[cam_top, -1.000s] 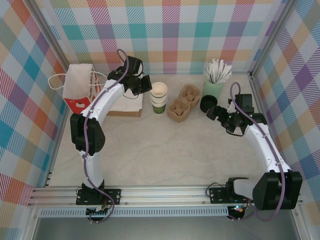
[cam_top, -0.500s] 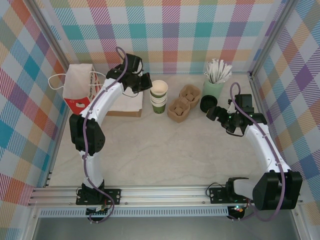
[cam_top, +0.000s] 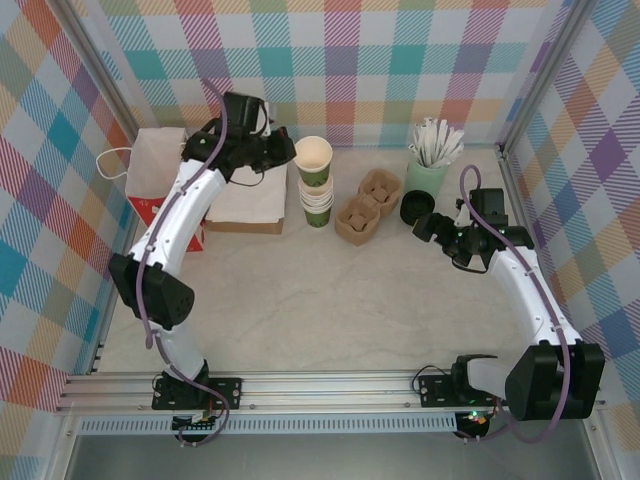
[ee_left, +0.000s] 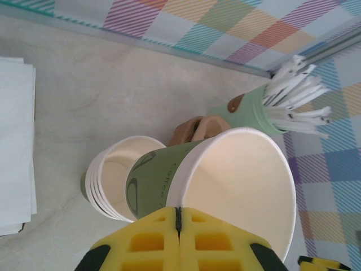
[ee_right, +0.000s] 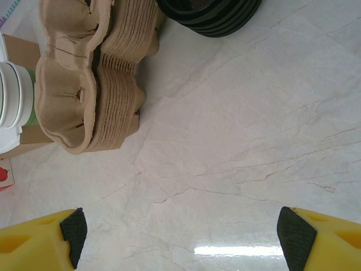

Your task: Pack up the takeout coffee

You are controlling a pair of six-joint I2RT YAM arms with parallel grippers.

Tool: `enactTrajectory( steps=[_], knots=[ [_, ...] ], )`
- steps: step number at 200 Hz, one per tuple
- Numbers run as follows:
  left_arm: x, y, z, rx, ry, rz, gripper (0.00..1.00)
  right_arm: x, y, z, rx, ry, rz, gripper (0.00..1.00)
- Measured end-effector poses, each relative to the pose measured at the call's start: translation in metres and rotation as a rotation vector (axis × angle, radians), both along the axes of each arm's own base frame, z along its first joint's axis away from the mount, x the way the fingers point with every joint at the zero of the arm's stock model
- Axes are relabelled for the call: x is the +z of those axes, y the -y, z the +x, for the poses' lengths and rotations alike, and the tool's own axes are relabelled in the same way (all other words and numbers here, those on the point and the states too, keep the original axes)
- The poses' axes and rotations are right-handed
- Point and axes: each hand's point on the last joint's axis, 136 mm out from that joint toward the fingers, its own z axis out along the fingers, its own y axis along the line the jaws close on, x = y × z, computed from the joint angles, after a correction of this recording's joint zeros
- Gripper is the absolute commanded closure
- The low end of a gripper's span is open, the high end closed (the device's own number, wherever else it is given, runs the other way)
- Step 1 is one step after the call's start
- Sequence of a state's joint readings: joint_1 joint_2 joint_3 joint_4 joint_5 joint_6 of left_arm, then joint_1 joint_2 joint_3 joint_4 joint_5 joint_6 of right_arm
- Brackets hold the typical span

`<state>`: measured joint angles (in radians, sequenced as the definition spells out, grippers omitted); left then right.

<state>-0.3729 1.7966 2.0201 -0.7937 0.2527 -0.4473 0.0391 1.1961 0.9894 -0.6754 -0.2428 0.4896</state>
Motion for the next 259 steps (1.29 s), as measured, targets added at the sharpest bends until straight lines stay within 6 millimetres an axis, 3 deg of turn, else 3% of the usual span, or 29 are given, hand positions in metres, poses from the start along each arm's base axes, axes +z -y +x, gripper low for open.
enactTrajectory(
  steps=[37,77,100,137,182,259],
  knots=[
    [0.031,-0.005,-0.031,-0.023,0.058,-0.035,1.00,0.000,0.001,0.000,-0.004,0.000,-0.006,0.11],
    [0.032,0.001,-0.080,-0.076,0.060,-0.037,1.00,0.000,0.001,0.000,-0.004,0.000,-0.005,0.11],
    [0.015,0.008,-0.106,-0.115,0.028,-0.029,1.00,0.000,0.001,0.000,-0.004,0.000,-0.005,0.11],
    [-0.023,0.013,-0.130,-0.134,-0.039,0.000,1.00,0.000,0.001,0.000,-0.007,0.000,-0.003,0.12],
    [-0.081,0.015,-0.135,-0.112,-0.139,0.012,1.00,0.000,0.001,0.000,-0.007,-0.001,-0.003,0.12],
    [-0.147,0.046,-0.134,-0.141,-0.220,0.047,1.00,-0.001,0.001,0.000,-0.007,-0.004,-0.003,0.12]
  ],
)
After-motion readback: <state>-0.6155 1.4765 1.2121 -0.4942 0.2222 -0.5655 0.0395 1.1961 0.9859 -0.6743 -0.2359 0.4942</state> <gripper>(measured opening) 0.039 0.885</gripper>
